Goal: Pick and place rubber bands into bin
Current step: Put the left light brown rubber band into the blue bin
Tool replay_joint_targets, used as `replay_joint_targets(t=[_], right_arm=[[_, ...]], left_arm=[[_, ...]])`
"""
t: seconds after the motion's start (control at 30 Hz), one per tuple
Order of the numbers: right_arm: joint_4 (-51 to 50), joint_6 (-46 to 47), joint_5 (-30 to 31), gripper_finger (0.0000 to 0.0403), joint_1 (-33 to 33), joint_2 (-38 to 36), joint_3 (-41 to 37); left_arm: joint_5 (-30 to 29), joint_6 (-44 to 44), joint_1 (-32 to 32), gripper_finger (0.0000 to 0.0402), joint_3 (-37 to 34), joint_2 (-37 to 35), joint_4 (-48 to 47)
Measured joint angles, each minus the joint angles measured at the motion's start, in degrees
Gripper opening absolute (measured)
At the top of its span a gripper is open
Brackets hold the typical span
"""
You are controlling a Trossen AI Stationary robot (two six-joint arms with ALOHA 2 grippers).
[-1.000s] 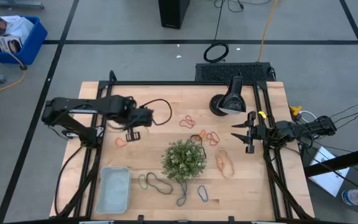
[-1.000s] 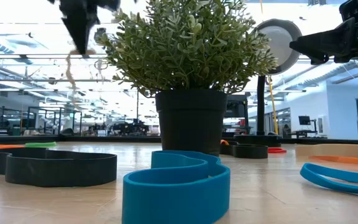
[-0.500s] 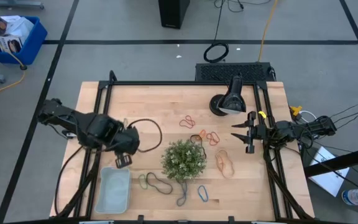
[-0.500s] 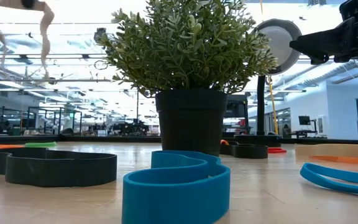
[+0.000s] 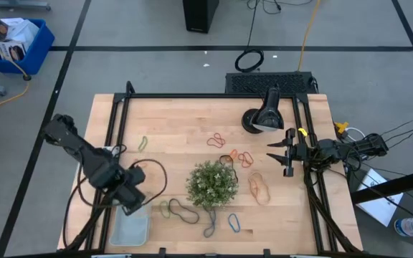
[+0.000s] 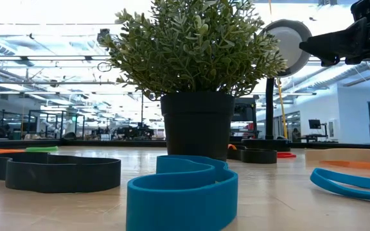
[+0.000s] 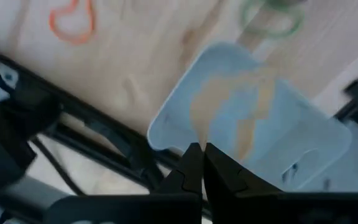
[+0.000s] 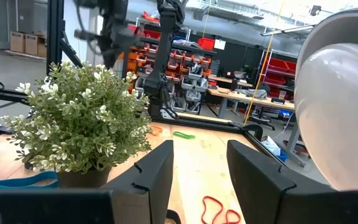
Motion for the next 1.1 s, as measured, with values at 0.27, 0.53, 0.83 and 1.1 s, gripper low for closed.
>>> replay_joint_targets(t=[0.27, 0.53, 0.83, 1.1], right_arm=[[1.6, -0.3, 0.0, 0.0146, 0.0, 0.0, 0.0], [2.7, -1.1, 0.0, 0.0145, 0.0, 0.0, 0.0], [2.6, -1.0, 0.0, 0.0145, 0.0, 0.0, 0.0], [2.6, -1.0, 0.0, 0.0144, 0.0, 0.0, 0.0]], left_arm=[[4.1, -3.8, -3.1, 0.0005, -12.1, 0.0, 12.3], [3.1, -3.8, -3.1, 0.0050, -20.0, 0.0, 21.8], [-1.6, -5.4, -3.0, 0.0081, -21.8, 0.0, 22.0], [-1.0, -4.9, -3.0, 0.0076, -21.8, 0.0, 24.8]])
